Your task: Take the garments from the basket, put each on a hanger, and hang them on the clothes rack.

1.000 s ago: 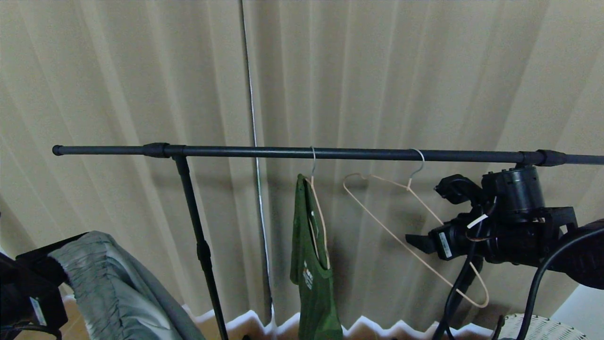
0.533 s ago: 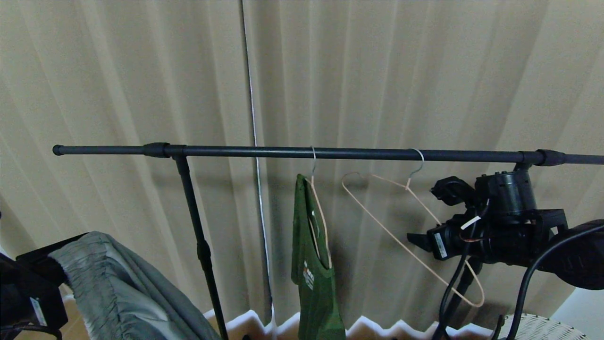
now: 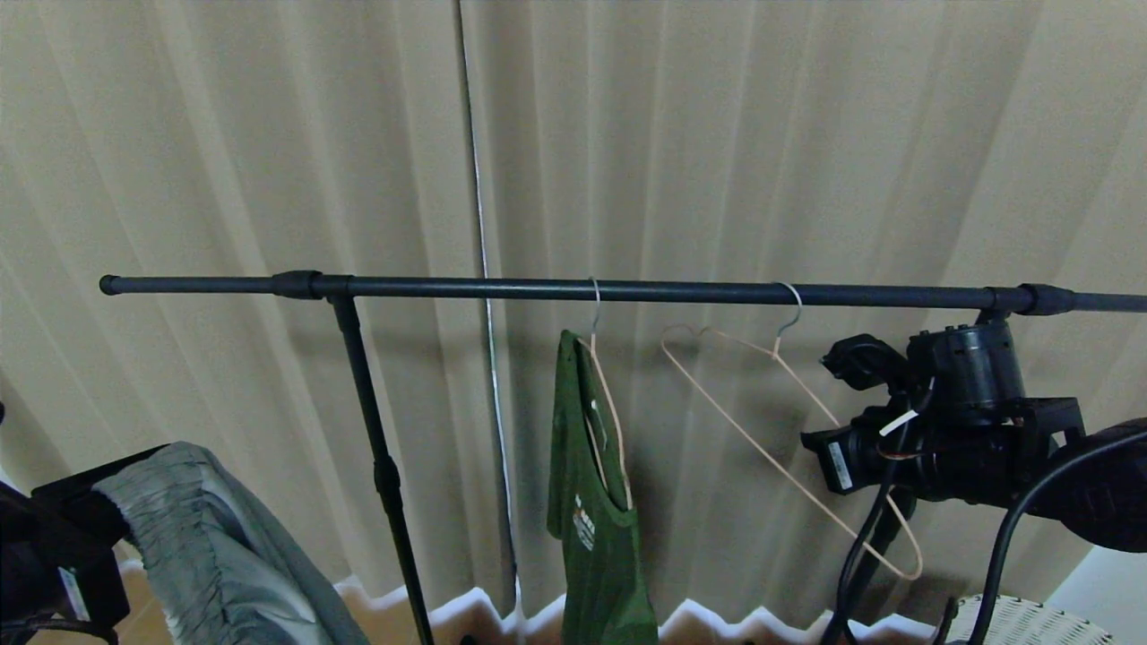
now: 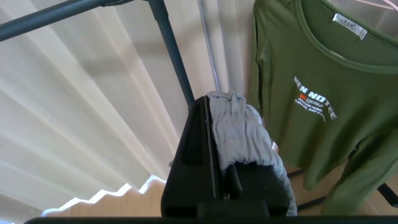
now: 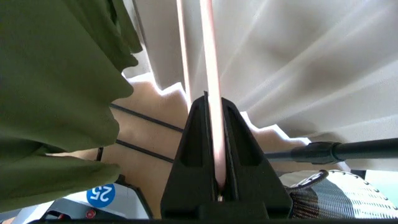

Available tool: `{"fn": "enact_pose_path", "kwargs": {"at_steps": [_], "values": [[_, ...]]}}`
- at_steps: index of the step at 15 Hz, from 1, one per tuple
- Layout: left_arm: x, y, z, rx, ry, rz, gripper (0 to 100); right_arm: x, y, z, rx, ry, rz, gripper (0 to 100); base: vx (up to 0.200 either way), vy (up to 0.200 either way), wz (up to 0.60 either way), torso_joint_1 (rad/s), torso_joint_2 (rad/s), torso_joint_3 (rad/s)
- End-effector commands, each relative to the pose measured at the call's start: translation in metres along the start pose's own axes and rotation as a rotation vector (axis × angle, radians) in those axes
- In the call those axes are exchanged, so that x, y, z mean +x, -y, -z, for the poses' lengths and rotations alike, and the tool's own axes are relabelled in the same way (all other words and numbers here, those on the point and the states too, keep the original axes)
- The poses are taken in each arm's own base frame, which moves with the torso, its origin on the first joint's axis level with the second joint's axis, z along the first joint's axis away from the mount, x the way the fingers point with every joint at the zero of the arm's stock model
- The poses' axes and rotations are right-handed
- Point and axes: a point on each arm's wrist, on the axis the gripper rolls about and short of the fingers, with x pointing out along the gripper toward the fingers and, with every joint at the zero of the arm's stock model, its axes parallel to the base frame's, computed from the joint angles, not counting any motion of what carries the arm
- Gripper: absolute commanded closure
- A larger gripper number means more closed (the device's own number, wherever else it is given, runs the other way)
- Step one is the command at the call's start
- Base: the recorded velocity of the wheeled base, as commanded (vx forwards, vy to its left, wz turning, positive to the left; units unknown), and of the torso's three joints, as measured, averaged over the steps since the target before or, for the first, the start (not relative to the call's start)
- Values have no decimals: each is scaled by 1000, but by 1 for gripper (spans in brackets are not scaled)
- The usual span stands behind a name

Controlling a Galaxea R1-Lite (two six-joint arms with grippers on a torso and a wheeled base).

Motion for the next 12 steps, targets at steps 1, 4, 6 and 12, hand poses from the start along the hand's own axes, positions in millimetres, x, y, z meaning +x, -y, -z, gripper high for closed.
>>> {"fn": "enact_pose_path", "kwargs": {"at_steps": [1, 4, 6, 12], "values": [[0, 0, 0, 0, 0, 0, 100, -9, 0, -3, 2, 26, 1, 100, 0, 0, 0, 0, 0, 0], [0, 0, 0, 0, 0, 0, 100, -32, 2, -7, 5, 89, 1, 100, 0, 0, 0, 0, 0, 0], [0, 0, 0, 1, 0, 0, 100, -41, 2, -7, 6, 110, 0, 100, 0, 0, 0, 0, 0, 0], [-1, 0, 0, 1, 2, -4, 100, -60, 2, 10, 5, 175, 4, 100, 0, 0, 0, 0, 0, 0]]}}
